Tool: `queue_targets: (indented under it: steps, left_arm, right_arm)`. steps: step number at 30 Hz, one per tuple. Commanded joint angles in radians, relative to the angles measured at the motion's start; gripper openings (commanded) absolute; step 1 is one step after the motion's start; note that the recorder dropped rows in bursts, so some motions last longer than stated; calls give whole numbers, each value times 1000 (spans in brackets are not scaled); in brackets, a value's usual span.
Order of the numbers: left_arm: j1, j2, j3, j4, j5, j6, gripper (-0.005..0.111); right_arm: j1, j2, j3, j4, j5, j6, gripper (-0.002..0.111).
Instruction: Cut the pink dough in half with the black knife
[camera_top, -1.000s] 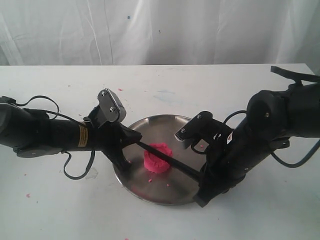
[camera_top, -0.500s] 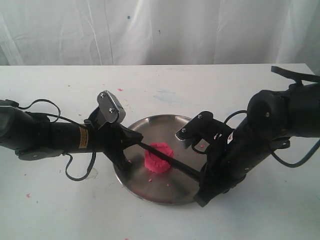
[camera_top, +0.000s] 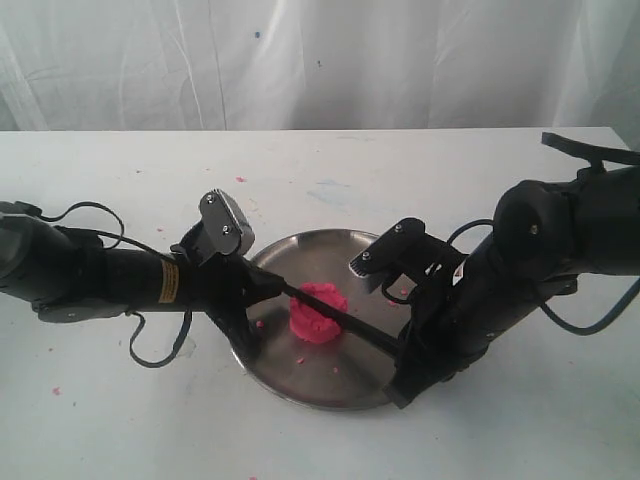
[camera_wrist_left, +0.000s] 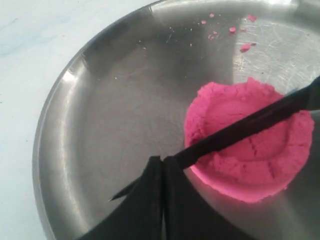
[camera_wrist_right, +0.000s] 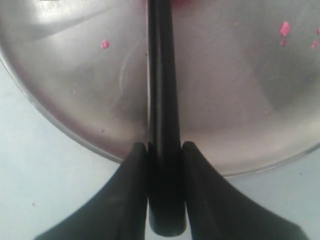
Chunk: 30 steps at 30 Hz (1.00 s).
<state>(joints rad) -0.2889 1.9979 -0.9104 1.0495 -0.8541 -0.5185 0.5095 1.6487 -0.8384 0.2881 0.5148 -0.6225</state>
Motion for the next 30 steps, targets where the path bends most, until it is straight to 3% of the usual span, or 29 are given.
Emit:
queue_targets:
  steps: [1,5,9,30]
  left_arm:
    - [-3,-71,1,14,20,2,0]
    - [-3,-68,1,-14,11,28,0]
    - [-3,13,-6,-93,6,213,0]
    - [-3,83,-23,-59,-13,202,0]
  right_arm:
    - [2,0,3,16,-8,-2,0]
    - [2,0,3,20,-4,-2,0]
    - [2,0,3,20,-2,-2,0]
    - [2,0,3,28,3,-2,0]
